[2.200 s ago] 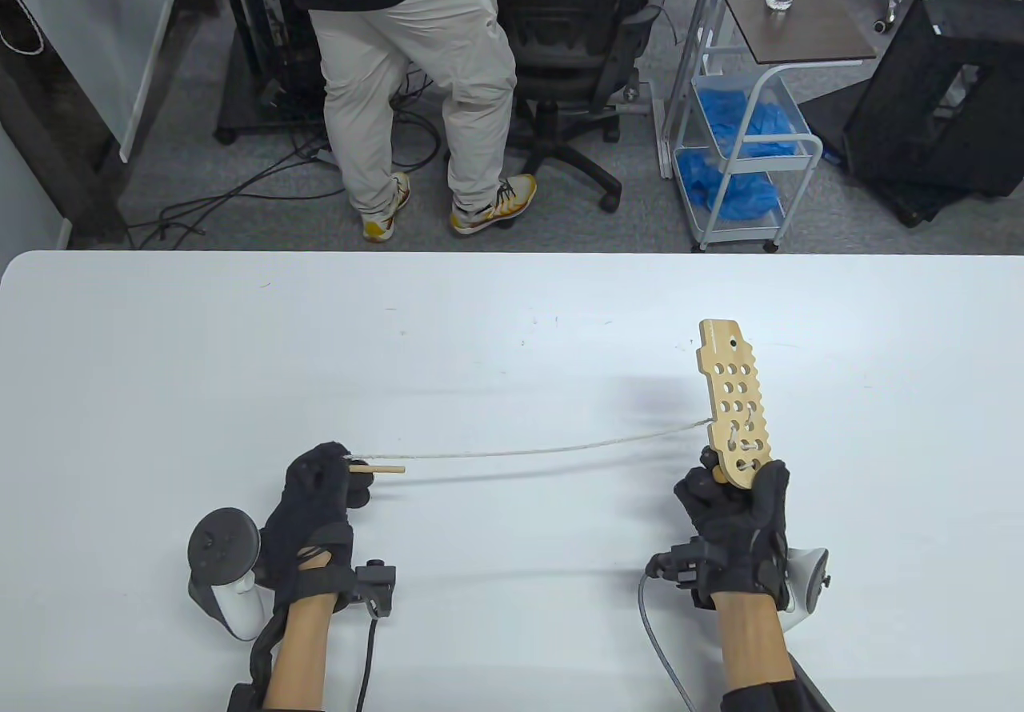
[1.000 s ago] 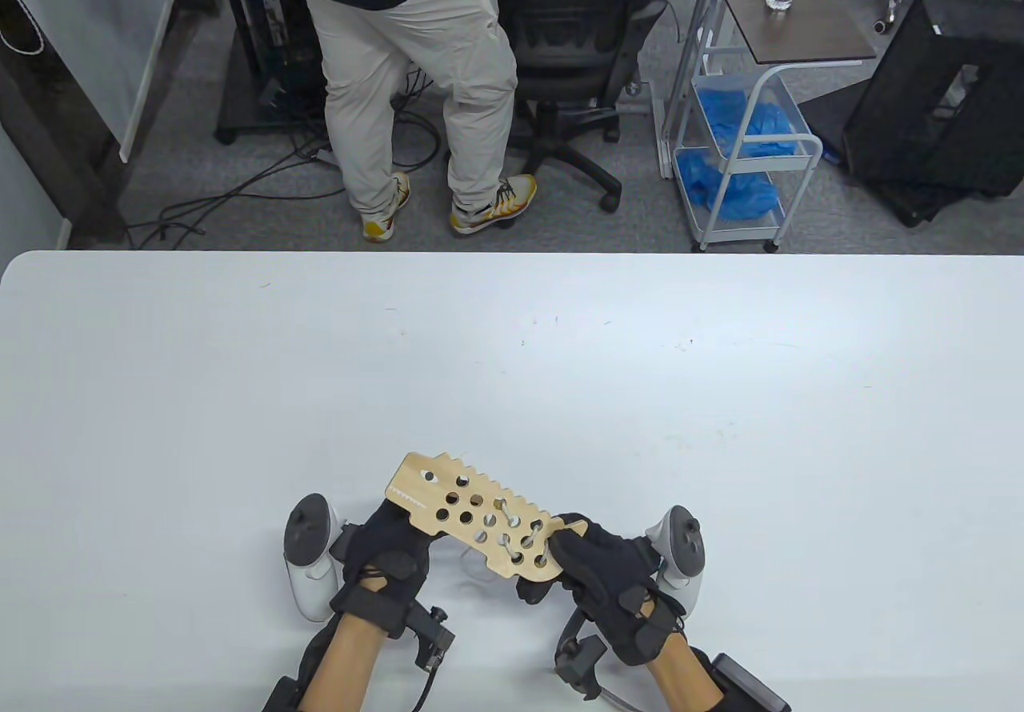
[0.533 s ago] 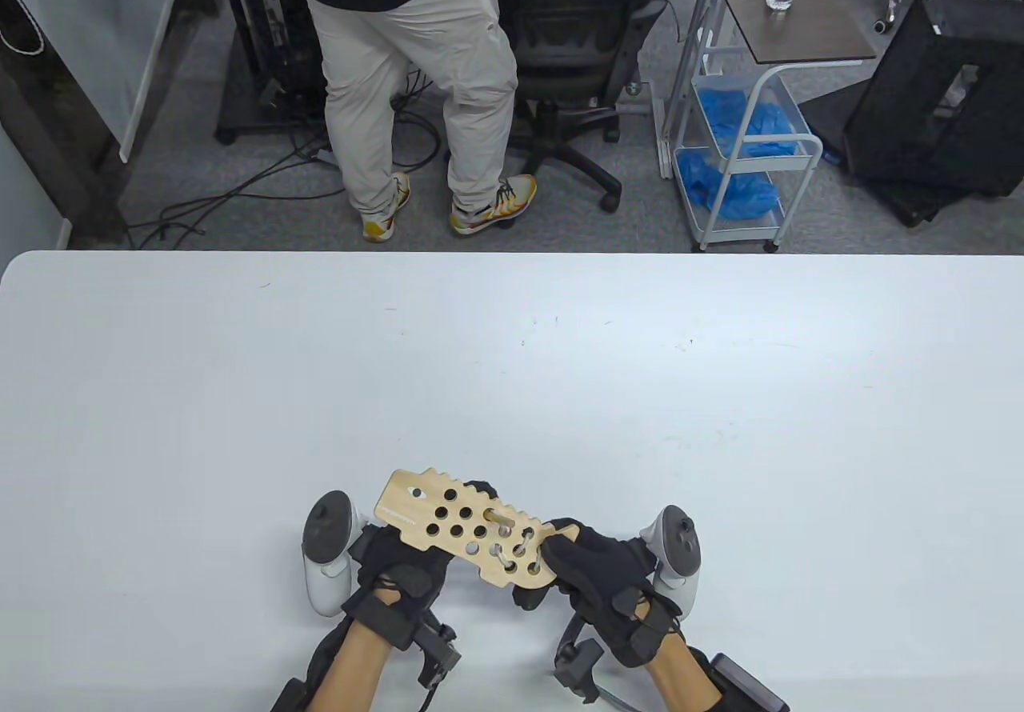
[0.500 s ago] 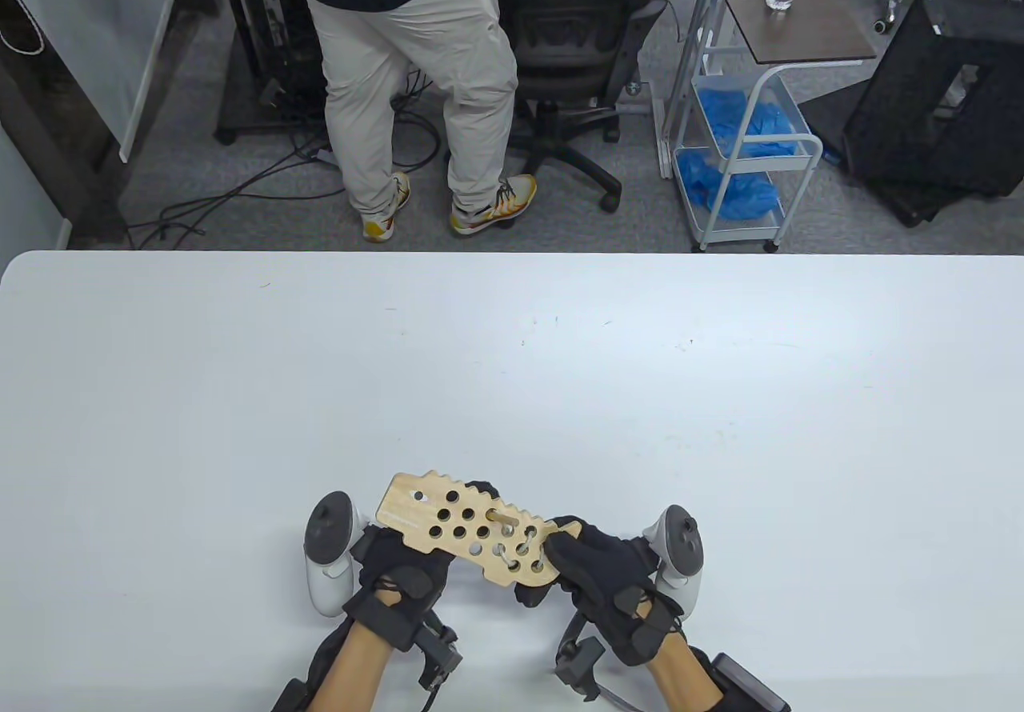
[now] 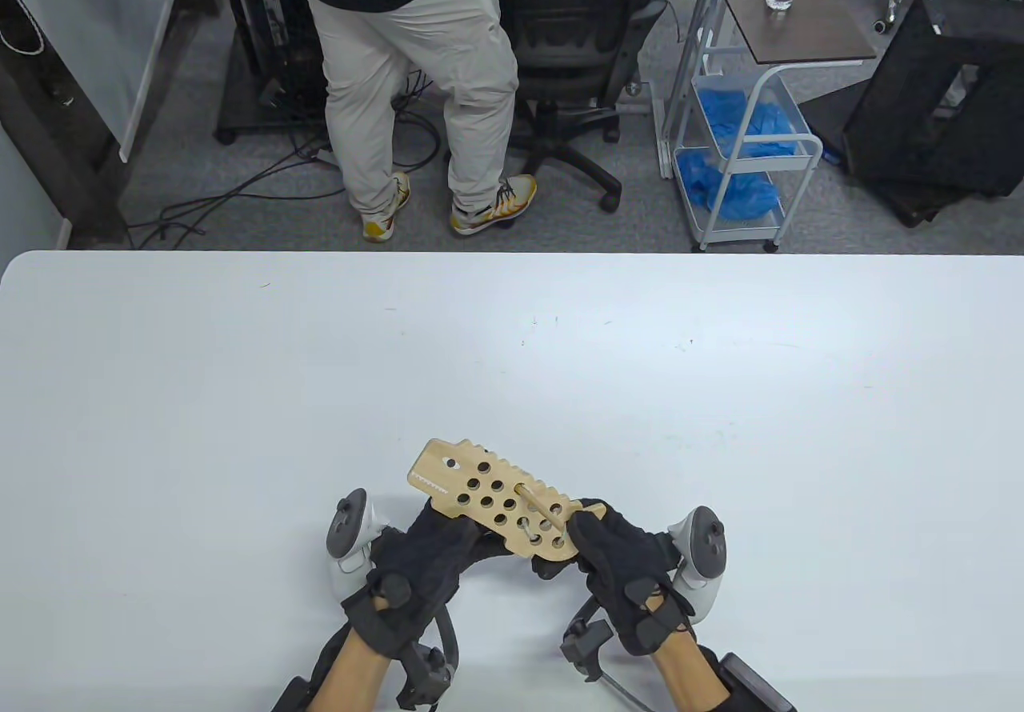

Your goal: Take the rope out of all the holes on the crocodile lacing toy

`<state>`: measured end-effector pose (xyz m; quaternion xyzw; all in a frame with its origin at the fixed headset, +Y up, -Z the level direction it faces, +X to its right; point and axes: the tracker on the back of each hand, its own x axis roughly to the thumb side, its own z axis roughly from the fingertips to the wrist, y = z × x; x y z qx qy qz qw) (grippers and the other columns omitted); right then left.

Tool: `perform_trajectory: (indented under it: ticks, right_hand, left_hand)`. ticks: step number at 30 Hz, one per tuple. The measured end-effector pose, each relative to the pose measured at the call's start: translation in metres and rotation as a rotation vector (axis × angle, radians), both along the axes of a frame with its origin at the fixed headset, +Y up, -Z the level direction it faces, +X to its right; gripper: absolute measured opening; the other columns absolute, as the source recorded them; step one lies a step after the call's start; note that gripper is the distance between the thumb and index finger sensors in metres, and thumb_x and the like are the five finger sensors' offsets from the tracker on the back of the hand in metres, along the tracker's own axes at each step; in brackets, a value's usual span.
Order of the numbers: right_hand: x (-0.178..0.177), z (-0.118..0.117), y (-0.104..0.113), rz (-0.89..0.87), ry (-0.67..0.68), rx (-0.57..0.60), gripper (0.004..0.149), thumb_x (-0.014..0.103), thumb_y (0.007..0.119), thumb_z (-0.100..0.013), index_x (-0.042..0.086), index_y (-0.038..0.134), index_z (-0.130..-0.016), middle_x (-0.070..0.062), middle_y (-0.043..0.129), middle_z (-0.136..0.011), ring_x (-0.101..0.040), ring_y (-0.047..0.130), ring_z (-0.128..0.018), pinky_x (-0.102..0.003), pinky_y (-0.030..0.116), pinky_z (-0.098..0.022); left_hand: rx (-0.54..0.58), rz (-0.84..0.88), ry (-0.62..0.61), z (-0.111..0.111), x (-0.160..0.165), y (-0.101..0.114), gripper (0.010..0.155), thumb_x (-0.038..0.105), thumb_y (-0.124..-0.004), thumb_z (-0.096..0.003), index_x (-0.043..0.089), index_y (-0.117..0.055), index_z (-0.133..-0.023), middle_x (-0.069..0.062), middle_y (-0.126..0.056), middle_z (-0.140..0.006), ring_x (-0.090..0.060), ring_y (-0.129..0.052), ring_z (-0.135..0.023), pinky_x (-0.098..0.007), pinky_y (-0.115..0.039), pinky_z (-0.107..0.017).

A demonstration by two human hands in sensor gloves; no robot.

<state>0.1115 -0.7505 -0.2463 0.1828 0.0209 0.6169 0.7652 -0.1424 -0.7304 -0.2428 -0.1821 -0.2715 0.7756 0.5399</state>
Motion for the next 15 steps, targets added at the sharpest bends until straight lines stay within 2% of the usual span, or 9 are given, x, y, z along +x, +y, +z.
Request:
perform_trajectory:
  ticks: [2, 4, 5, 9, 15]
  right_hand:
    - [-0.001, 0.001, 0.008, 0.104, 0.023, 0.084, 0.043, 0.038, 0.091, -0.041, 0.007, 0.088, -0.071, -0.019, 0.097, -0.073, -0.037, 0.1, -0.041, -0.061, 0.08, -0.039]
    - [-0.004, 0.003, 0.012, 0.235, 0.029, 0.159, 0.042, 0.04, 0.093, -0.04, 0.011, 0.088, -0.07, -0.015, 0.098, -0.074, -0.033, 0.103, -0.043, -0.058, 0.083, -0.04]
    - [-0.006, 0.004, 0.013, 0.245, 0.039, 0.167, 0.042, 0.039, 0.093, -0.039, 0.01, 0.088, -0.07, -0.015, 0.098, -0.074, -0.034, 0.102, -0.043, -0.059, 0.083, -0.04]
    - [-0.01, 0.007, 0.015, 0.272, 0.026, 0.181, 0.041, 0.032, 0.088, -0.042, 0.006, 0.084, -0.074, -0.022, 0.092, -0.079, -0.04, 0.099, -0.044, -0.063, 0.078, -0.041]
    - [-0.003, 0.01, 0.025, 0.434, -0.128, 0.276, 0.043, 0.034, 0.084, -0.042, 0.008, 0.083, -0.076, -0.02, 0.089, -0.082, -0.041, 0.098, -0.045, -0.064, 0.076, -0.043]
  left_hand:
    - [-0.015, -0.002, 0.067, -0.001, -0.003, -0.002, 0.074, 0.047, -0.065, -0.0581, 0.036, -0.024, -0.119, 0.009, -0.073, -0.115, -0.024, -0.07, -0.105, -0.064, -0.057, -0.076]
    - [-0.027, 0.01, 0.04, -0.001, -0.003, -0.003, 0.074, 0.049, -0.065, -0.0581, 0.036, -0.024, -0.119, 0.01, -0.077, -0.111, -0.023, -0.073, -0.103, -0.063, -0.059, -0.076]
    - [-0.03, 0.013, 0.034, -0.001, -0.003, -0.003, 0.074, 0.05, -0.065, -0.0582, 0.036, -0.024, -0.119, 0.01, -0.078, -0.11, -0.023, -0.075, -0.102, -0.063, -0.059, -0.075]
    - [-0.044, -0.045, 0.064, -0.001, -0.006, -0.002, 0.078, 0.051, -0.062, -0.0588, 0.029, -0.017, -0.118, 0.007, -0.077, -0.109, -0.023, -0.075, -0.1, -0.063, -0.059, -0.075]
    - [-0.072, -0.251, 0.166, -0.002, -0.012, -0.007, 0.084, 0.059, -0.062, -0.0576, 0.022, -0.017, -0.118, -0.001, -0.075, -0.108, -0.028, -0.073, -0.098, -0.064, -0.057, -0.073]
